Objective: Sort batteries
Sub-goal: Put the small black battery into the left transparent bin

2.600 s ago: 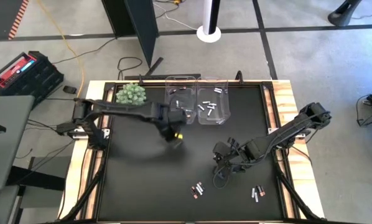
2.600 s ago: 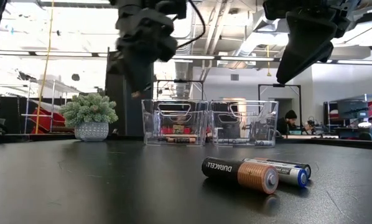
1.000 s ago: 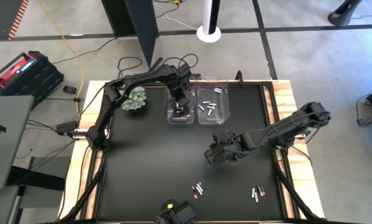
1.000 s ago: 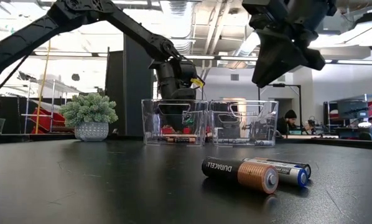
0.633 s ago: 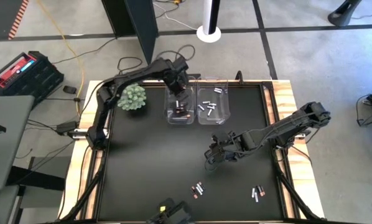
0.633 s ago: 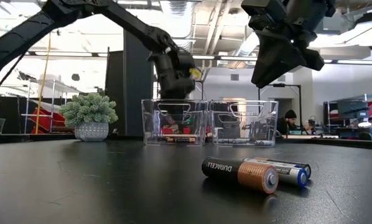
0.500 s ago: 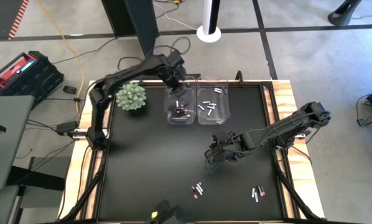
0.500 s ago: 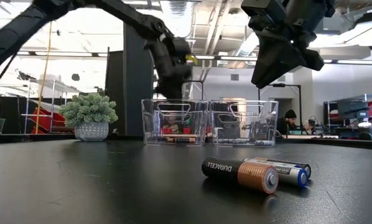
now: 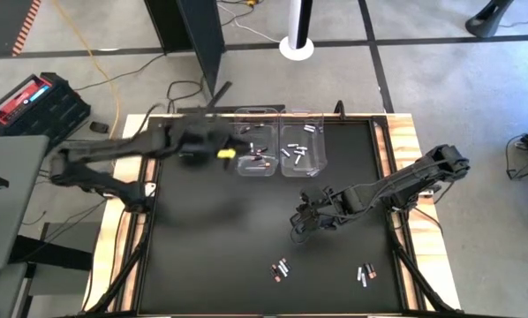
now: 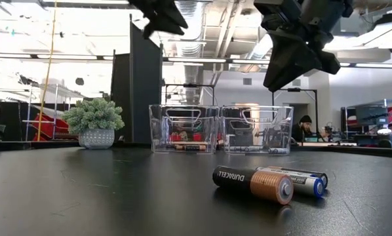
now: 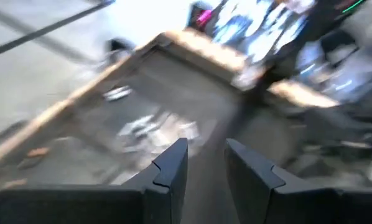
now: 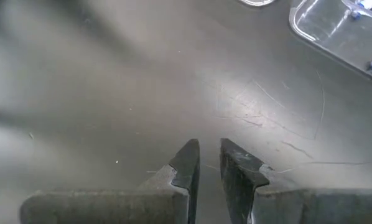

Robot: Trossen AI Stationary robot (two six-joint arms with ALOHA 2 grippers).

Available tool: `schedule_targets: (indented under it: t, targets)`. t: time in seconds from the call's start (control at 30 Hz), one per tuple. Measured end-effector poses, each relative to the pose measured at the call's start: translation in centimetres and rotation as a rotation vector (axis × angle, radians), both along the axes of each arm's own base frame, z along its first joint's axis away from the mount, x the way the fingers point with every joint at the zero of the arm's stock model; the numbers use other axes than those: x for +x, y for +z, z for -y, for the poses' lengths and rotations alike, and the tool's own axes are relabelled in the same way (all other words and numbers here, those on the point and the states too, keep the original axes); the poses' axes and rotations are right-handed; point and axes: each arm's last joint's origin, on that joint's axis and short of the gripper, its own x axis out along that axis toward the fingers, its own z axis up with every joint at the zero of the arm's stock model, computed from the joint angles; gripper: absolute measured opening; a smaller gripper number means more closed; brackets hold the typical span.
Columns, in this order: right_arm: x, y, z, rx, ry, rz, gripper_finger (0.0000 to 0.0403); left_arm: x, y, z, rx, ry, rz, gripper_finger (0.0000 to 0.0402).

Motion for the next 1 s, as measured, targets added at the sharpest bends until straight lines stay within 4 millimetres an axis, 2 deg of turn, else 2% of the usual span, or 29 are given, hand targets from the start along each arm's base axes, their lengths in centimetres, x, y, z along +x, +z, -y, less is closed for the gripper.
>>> schedule_targets:
  t: [0.1,0.17,0.33,0.5,0.6,0.67,0.8,0.9,1.0]
  targets:
    - [0.0,0.0,0.0,-0.007,0.013,-0.005,0.0081,-2.1,-1.6,3.3,-0.045,-0.064,0.146,0.0099]
    - [0.0,0.0,0.0,-0.007,0.014,-0.005,0.0081,-3.4,-2.8,5.0,-0.093,-0.102,0.185,0.0099]
    - [0.0,0.0,0.1,-0.008,0.013,-0.006,0.0081,-5.9,-4.8,7.4,-0.216,-0.144,0.192,0.0099]
    - [0.0,0.0,0.0,-0.009,0.015,-0.007,0.0081,-6.6,-6.5,8.4,-0.156,-0.178,0.116,0.0099]
    - [-0.1,0.0,-0.4,-0.009,0.030,-0.008,0.0081,-6.9,-8.5,9.3,-0.102,-0.234,0.001,0.0099]
    - [-0.3,0.0,-0.7,-0.017,0.051,-0.015,0.0081,-6.9,-10.1,9.9,-0.121,-0.209,-0.030,0.0099]
    - [-0.7,-0.1,-1.5,-0.025,0.084,-0.032,0.0081,-7.4,-12.7,11.0,-0.115,-0.103,-0.031,0.0099]
    - [-1.1,-0.2,-2.3,-0.010,0.088,-0.031,0.0081,-7.8,-14.2,12.2,-0.039,-0.158,-0.015,0.0098]
    - [-1.4,-0.1,-3.4,0.016,0.095,-0.013,0.0081,-7.9,-14.5,13.2,0.033,-0.238,0.028,0.0098]
